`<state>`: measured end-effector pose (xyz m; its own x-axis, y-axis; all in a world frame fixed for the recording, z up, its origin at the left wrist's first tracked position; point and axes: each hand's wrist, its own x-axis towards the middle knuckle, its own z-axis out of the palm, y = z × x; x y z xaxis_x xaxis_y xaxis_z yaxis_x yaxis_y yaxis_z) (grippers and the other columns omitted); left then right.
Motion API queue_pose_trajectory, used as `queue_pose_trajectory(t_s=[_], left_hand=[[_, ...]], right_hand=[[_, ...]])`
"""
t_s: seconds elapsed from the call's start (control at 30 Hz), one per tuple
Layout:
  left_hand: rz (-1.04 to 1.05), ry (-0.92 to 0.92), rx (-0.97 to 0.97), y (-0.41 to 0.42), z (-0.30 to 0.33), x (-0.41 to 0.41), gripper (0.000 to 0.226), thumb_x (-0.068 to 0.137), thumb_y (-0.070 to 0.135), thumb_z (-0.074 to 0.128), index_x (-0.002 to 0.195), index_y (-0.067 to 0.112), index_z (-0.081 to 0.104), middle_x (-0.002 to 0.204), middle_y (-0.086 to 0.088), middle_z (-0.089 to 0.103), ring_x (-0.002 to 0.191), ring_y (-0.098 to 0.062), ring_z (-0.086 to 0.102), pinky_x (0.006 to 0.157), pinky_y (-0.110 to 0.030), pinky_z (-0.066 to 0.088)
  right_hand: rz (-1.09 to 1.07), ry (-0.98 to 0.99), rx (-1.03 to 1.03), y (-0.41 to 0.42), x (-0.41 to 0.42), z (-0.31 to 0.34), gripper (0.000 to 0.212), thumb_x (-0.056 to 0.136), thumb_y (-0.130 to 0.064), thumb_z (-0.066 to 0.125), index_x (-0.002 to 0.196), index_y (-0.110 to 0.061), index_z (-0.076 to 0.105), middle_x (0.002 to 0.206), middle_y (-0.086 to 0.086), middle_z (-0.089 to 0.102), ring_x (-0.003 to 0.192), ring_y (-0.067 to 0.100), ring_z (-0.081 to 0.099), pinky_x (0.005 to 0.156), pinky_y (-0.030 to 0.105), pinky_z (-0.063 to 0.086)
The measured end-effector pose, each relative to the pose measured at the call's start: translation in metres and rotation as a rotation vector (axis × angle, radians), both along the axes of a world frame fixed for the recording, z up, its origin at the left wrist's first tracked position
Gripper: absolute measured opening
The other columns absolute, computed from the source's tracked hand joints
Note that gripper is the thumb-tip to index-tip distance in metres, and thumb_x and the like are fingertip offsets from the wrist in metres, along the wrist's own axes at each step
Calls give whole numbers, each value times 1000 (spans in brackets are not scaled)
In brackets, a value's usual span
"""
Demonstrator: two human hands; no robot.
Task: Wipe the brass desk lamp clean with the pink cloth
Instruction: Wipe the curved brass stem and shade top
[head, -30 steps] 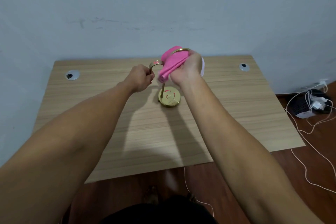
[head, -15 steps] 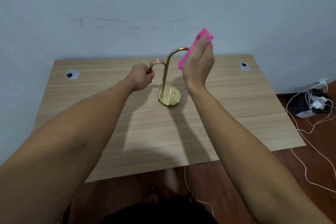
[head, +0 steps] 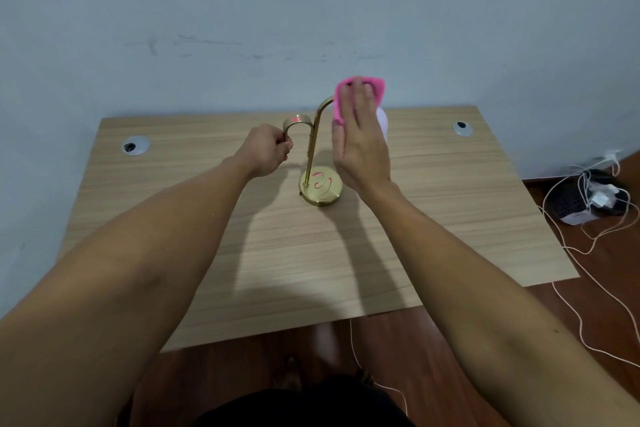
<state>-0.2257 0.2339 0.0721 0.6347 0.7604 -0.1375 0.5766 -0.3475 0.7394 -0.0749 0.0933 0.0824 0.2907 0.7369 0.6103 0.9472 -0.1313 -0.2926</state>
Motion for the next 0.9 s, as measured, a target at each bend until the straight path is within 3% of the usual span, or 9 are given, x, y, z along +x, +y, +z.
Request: queue_pose_trajectory(t_s=[0.1, 0.2, 0.27, 0.37, 0.43, 0.67, 0.8, 0.87, 0.9], left_hand=[[11, 4, 6, -1, 0, -1, 22, 96, 12, 56, 90, -1, 73, 88, -19, 76, 78, -24, 69, 67, -23, 49], [10, 10, 16, -1, 1, 0, 23, 96, 12, 56, 90, -2, 73, 88, -18, 76, 74, -20, 65, 61, -20, 46], [2, 17, 29, -1, 1, 0, 23, 96, 13, 57, 90, -2, 74, 87, -18, 76, 75, -21, 66, 66, -24, 47], [1, 8, 29, -1, 2, 1, 23, 96, 12, 57, 90, -2, 74, 87, -18, 76, 77, -21, 67, 71, -26, 48], [-1, 12, 38, -1, 2, 0, 23, 95, 12, 57, 88, -2, 74, 86, -18, 76, 77, -21, 67, 70, -24, 46], [-7, 27, 61, 1, 1, 1, 24, 95, 13, 58, 84, -1, 74, 83, -16, 76, 75, -21, 66, 69, -23, 43], [-2, 23, 41, 2, 0, 1, 24, 95, 13, 58, 85, -2, 73, 84, -19, 76, 73, -20, 65, 67, -23, 45], [-4, 26, 40, 1, 2, 0, 23, 96, 13, 57, 87, -2, 73, 86, -18, 76, 73, -19, 65, 62, -20, 45], [-6, 28, 43, 0, 3, 0, 23, 96, 12, 57, 89, -2, 73, 87, -18, 76, 74, -18, 65, 59, -16, 44]], right_hand=[[-71, 188, 35, -4, -1, 2, 57, 109, -17, 35, 163, -1, 29, 173, 20, 20, 162, 32, 17, 123, 52, 34], [70, 8, -46, -3, -4, -4, 58, 106, -14, 40, 161, 4, 31, 170, 27, 22, 159, 46, 17, 127, 58, 24], [141, -158, -75, 1, -2, -8, 57, 105, -12, 43, 158, 7, 35, 167, 29, 28, 157, 51, 21, 126, 60, 23], [182, -284, -107, 4, -2, -18, 55, 107, -11, 40, 158, 9, 32, 167, 27, 29, 158, 46, 23, 127, 57, 22], [210, -262, -144, 3, -4, -25, 55, 108, -10, 37, 159, 9, 28, 169, 26, 25, 159, 42, 22, 128, 55, 23], [264, -31, -106, -8, -21, -40, 55, 100, -2, 53, 153, 11, 42, 163, 26, 39, 153, 39, 38, 126, 47, 31], [203, 304, -156, -15, -35, -47, 51, 106, -15, 41, 156, -5, 47, 168, 9, 38, 139, 37, 56, 113, 50, 48], [105, 511, -199, -18, -40, -45, 45, 109, -28, 35, 144, -15, 60, 149, 6, 60, 115, 40, 71, 98, 54, 58], [12, 643, -221, -19, -40, -45, 45, 110, -34, 32, 131, -14, 67, 124, 10, 72, 100, 40, 74, 88, 55, 60]])
